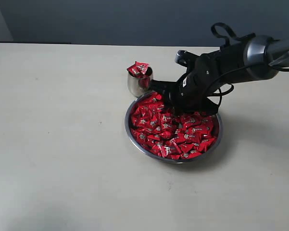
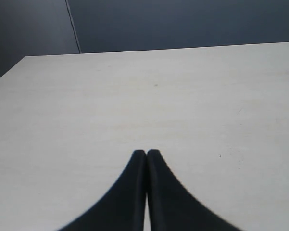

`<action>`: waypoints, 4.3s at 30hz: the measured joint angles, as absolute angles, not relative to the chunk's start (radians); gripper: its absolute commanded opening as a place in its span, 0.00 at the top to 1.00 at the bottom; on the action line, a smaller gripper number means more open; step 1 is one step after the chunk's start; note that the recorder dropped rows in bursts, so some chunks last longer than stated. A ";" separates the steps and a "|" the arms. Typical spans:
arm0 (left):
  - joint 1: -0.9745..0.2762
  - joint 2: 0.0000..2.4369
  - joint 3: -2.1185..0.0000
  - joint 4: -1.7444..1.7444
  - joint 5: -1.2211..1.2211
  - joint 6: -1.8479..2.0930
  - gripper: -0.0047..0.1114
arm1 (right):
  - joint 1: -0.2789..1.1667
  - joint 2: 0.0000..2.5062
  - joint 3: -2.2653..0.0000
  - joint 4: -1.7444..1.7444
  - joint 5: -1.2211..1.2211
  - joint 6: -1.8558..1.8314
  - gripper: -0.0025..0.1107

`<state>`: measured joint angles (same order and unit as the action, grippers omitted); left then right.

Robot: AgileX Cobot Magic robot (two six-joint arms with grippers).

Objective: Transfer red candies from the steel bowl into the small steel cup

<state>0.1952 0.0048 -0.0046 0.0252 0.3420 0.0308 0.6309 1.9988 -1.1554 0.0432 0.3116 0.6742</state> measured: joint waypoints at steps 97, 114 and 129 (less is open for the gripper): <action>0.195 0.005 -0.005 0.025 0.342 0.031 0.96 | 0.723 1.789 -1.278 0.014 0.696 0.323 0.98; 0.195 0.005 -0.005 0.025 0.342 0.031 0.96 | 0.633 1.965 -1.708 0.144 1.085 0.015 0.98; 0.195 0.005 -0.005 0.025 0.342 0.031 0.96 | 0.633 2.232 -1.987 0.148 1.097 -0.025 0.98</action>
